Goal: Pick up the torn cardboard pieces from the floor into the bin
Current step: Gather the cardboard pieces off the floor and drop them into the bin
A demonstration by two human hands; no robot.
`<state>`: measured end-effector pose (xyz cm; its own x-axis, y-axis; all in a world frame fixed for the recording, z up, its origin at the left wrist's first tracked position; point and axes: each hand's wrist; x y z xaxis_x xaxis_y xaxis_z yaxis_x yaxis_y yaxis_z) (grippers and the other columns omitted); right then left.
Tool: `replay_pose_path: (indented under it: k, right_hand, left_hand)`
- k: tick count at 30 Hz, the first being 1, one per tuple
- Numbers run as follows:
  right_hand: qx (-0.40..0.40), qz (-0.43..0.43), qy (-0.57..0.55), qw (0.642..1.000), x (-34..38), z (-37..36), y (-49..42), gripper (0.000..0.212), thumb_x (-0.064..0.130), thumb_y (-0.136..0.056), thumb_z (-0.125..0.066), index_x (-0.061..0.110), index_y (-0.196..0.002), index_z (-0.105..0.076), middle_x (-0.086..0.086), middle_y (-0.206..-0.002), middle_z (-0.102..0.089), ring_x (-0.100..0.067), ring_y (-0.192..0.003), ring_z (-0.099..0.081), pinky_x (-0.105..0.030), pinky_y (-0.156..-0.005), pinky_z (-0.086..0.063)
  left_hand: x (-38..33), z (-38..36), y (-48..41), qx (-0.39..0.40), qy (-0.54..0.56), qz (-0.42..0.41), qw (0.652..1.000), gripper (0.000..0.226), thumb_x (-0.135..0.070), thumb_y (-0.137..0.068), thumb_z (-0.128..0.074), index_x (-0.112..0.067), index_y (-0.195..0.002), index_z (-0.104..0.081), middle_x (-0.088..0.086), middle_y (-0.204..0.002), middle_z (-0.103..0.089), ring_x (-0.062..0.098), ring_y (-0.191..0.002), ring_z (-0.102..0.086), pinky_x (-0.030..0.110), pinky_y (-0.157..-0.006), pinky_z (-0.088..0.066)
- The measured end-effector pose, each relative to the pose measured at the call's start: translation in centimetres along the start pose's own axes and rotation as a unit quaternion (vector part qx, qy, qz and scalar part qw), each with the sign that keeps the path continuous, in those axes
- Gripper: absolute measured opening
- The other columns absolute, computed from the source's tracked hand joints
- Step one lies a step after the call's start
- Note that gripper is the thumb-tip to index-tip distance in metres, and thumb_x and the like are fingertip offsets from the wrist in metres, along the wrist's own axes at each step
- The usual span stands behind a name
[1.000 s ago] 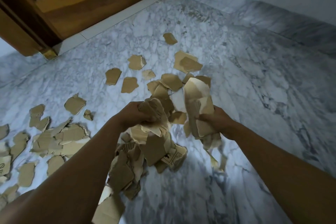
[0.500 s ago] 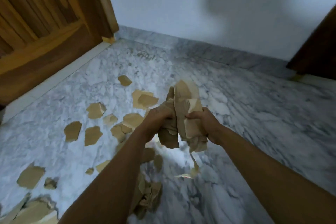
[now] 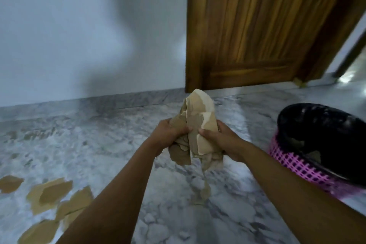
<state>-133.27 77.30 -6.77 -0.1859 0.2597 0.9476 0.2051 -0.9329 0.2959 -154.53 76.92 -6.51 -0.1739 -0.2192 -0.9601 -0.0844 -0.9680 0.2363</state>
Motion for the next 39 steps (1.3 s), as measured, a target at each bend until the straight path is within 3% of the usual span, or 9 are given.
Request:
replay_pose_path:
  k: [4,8,13,18,21,23,27,33,39]
  right_hand:
    - [-0.078,0.048,0.030,0.995,1.6,10.2,2.2,0.060,0.041,-0.087,-0.074,0.030,-0.135,-0.041,0.002,-0.127,-0.059,-0.020,-0.112,-0.061,-0.045,-0.095,-0.056]
    - [-0.179,0.103,0.085,0.975,2.8,21.5,4.0,0.057,0.035,-0.088,-0.069,0.035,-0.132,-0.032,0.003,-0.124,-0.054,-0.020,-0.111,-0.057,-0.050,-0.094,-0.054]
    - [-0.267,0.138,0.138,0.944,1.7,33.7,7.3,0.053,0.019,-0.094,-0.062,0.026,-0.138,-0.034,0.016,-0.109,-0.050,-0.003,-0.096,-0.053,-0.023,-0.080,-0.048]
    - [-0.247,0.040,0.229,0.941,-3.6,40.9,9.3,0.065,0.048,-0.085,-0.065,0.033,-0.143,-0.038,-0.001,-0.138,-0.054,-0.025,-0.123,-0.055,-0.047,-0.099,-0.051]
    - [-0.216,-0.008,0.275,0.937,-6.1,42.7,9.7,0.063,0.034,-0.092,-0.066,0.025,-0.147,-0.037,-0.006,-0.140,-0.051,-0.029,-0.124,-0.054,-0.039,-0.098,-0.048]
    - [-0.213,-0.018,0.279,0.936,-7.3,42.9,9.6,0.069,0.029,-0.093,-0.067,0.022,-0.152,-0.032,-0.008,-0.144,-0.048,-0.027,-0.127,-0.051,-0.030,-0.094,-0.043]
    - [-0.172,-0.034,0.297,0.939,-7.9,42.4,9.2,0.056,0.043,-0.096,-0.060,0.024,-0.146,-0.042,-0.002,-0.130,-0.052,-0.018,-0.103,-0.053,-0.026,-0.082,-0.042]
    - [-0.132,0.001,0.362,0.923,-6.0,40.2,8.2,0.019,0.026,-0.099,-0.056,0.026,-0.114,-0.067,-0.002,-0.115,-0.067,-0.013,-0.092,-0.062,-0.028,-0.080,-0.050]
    - [-0.114,0.063,0.365,0.922,-2.1,34.2,5.1,0.016,0.023,-0.098,-0.056,0.028,-0.100,-0.071,0.001,-0.100,-0.069,-0.016,-0.088,-0.065,-0.037,-0.084,-0.057]
  left_hand:
    - [-6.6,-8.7,-2.8,0.080,-0.036,-0.045,0.995,0.049,-0.038,-0.074,-0.081,-0.017,-0.115,-0.065,0.006,-0.107,-0.072,0.021,-0.096,-0.071,0.040,-0.084,-0.060]
    - [-12.5,-19.9,-5.5,0.138,-0.034,-0.120,0.983,0.036,-0.024,-0.083,-0.076,-0.017,-0.116,-0.064,0.003,-0.104,-0.072,0.016,-0.091,-0.072,0.031,-0.075,-0.061]
    - [-15.3,-32.6,-7.9,0.145,-0.005,-0.173,0.974,0.035,-0.022,-0.081,-0.079,-0.019,-0.113,-0.068,0.001,-0.105,-0.074,0.017,-0.096,-0.072,0.036,-0.082,-0.060]
    - [-13.0,-40.1,-10.9,0.162,-0.162,-0.148,0.962,0.045,-0.037,-0.079,-0.079,-0.025,-0.120,-0.064,0.000,-0.112,-0.071,0.020,-0.102,-0.068,0.044,-0.091,-0.056]
    - [-11.6,-41.1,-11.7,0.244,-0.291,-0.073,0.922,0.070,-0.043,-0.085,-0.072,-0.021,-0.145,-0.042,0.001,-0.138,-0.052,0.024,-0.118,-0.056,0.035,-0.094,-0.049]
    - [-10.8,-40.8,-11.6,0.240,-0.323,-0.052,0.914,0.075,-0.045,-0.087,-0.069,-0.022,-0.149,-0.036,0.001,-0.142,-0.046,0.026,-0.125,-0.051,0.030,-0.090,-0.046]
    - [-10.8,-40.0,-10.9,0.212,-0.328,-0.065,0.918,0.055,-0.045,-0.087,-0.069,-0.023,-0.135,-0.054,0.003,-0.130,-0.059,0.020,-0.111,-0.059,0.030,-0.090,-0.048]
    - [-11.5,-38.4,-9.8,0.193,-0.299,-0.089,0.930,0.033,-0.035,-0.090,-0.069,-0.020,-0.119,-0.066,-0.001,-0.107,-0.067,0.010,-0.086,-0.061,0.019,-0.068,-0.044]
    - [-10.6,-33.0,-9.5,0.093,-0.294,-0.152,0.939,0.020,-0.033,-0.090,-0.068,-0.023,-0.107,-0.072,-0.005,-0.104,-0.071,0.011,-0.099,-0.065,0.032,-0.089,-0.051]
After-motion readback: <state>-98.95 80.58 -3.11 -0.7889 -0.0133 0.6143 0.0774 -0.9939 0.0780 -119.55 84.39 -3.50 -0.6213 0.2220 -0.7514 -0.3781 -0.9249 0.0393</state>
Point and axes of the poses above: each hand's wrist, its own y-axis away from the middle knuckle, its own z-axis out of the back of the hand, x = y × z
